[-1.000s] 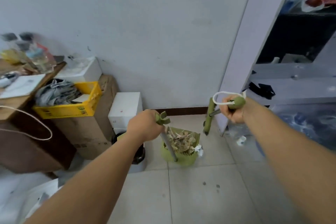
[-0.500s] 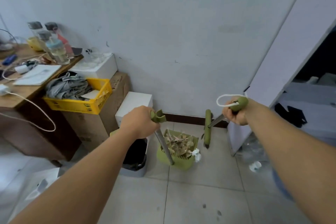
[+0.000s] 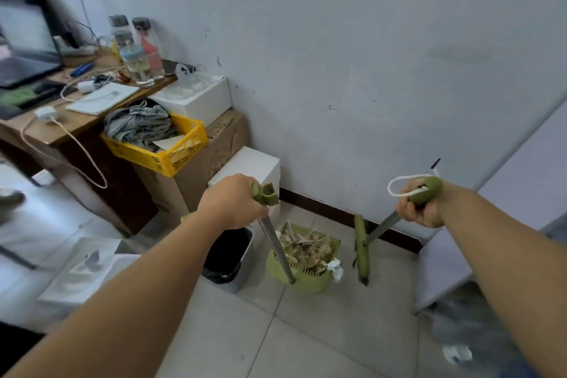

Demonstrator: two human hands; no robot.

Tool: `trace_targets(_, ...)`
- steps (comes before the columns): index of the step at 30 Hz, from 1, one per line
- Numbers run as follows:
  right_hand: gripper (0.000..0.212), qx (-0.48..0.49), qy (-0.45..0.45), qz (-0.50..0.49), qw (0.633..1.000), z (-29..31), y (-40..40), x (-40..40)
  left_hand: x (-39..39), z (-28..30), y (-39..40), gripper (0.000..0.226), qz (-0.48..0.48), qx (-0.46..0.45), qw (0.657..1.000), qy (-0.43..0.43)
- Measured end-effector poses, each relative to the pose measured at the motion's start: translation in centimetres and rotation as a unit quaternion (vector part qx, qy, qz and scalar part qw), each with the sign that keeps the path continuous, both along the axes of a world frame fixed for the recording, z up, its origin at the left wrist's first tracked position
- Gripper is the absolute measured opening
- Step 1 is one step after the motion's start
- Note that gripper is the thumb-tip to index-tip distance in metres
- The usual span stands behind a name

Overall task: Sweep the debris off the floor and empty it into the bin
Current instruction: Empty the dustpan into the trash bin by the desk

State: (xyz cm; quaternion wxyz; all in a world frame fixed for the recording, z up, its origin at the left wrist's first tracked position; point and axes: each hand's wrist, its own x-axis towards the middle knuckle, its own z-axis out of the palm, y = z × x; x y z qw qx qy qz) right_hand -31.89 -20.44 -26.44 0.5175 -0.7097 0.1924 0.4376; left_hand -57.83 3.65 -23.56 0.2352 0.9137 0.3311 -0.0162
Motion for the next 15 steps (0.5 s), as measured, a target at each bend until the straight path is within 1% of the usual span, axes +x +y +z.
trace_targets(4,0.012,-0.018,0.022,0.063,0.998,-1.0,-0.1,4.2,1.7,0.3,-3.0,0.018,0.058,-0.001,0.998,0.007)
trace_targets(8,0.019,-0.006,0.050,0.113,0.992,-2.5,0.4,6.3,1.4,1.1,-4.9,0.018,0.115,0.003,0.993,-0.002)
trace_targets(11,0.021,0.016,0.089,0.142,0.986,-3.2,0.5,6.2,0.7,1.6,-6.4,0.018,0.154,0.012,0.988,-0.006)
trace_targets(15,0.032,0.053,0.129,0.162,0.977,-3.7,0.7,5.1,-0.6,2.1,-8.5,0.011,0.190,0.008,0.981,-0.027)
